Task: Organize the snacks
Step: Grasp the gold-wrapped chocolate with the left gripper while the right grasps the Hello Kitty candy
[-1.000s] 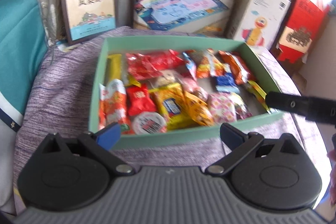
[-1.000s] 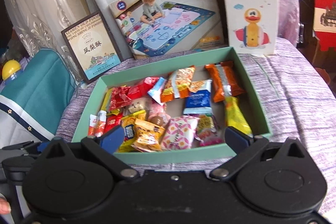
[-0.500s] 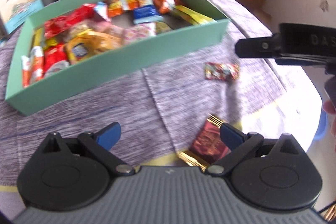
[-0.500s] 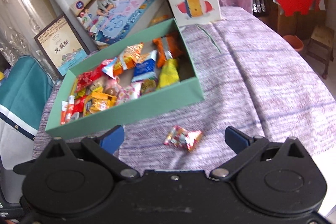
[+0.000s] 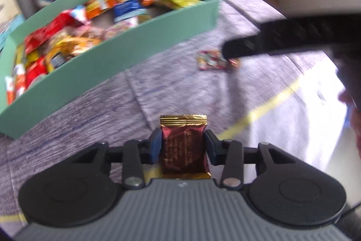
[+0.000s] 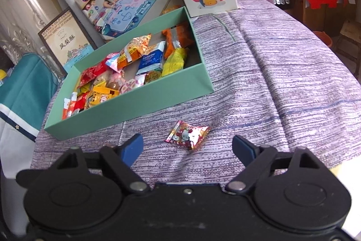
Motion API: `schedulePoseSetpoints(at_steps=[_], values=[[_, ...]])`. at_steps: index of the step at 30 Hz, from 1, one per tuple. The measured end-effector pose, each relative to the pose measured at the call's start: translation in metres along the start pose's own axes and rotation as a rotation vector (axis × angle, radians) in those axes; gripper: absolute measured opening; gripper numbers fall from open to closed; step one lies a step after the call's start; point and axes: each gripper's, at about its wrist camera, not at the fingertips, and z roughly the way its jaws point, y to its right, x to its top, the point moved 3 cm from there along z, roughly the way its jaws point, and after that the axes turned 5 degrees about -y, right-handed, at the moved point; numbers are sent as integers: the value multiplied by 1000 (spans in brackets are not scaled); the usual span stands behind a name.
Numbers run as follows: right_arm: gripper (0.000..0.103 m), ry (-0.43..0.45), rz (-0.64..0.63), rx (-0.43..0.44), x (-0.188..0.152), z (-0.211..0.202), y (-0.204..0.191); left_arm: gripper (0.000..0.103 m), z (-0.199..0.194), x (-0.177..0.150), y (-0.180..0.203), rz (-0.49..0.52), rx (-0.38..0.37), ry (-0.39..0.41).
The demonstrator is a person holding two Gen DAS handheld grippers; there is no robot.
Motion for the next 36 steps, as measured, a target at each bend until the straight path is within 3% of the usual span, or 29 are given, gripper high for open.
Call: schedulePoseSetpoints(at_steps=[5, 9, 13, 14, 17, 21, 24, 25, 26, 29, 36], values=[[79, -9, -107, 27, 12, 11, -13, 40, 2, 7, -43, -145, 28, 8], [75, -35, -232, 32, 22, 26, -24, 41, 1, 6, -64, -197, 40, 7], [50, -102, -254, 24, 23, 43, -24, 45, -2, 3, -72, -215, 47, 9], [46, -123, -246, 32, 20, 46, -24, 49, -2, 2, -73, -217, 47, 8], [46, -140, -263, 39, 5, 42, -29, 58, -2, -2, -74, -217, 50, 10], [46, -127, -335, -9, -11, 38, -41, 58, -2, -6, -72, -186, 62, 16], [40, -109, -395, -75, -18, 38, -50, 57, -1, -7, -69, -168, 71, 18], [31, -100, -418, -103, -19, 39, -53, 54, -1, -7, -68, -157, 78, 22], [25, -93, -430, -116, -21, 38, -54, 45, -2, -8, -67, -147, 85, 29], [22, -81, -399, -127, -25, 35, -57, 37, -4, -10, -70, -167, 81, 43], [21, -65, -338, -86, -24, 17, -61, 37, -20, -15, -78, -218, 44, 64]])
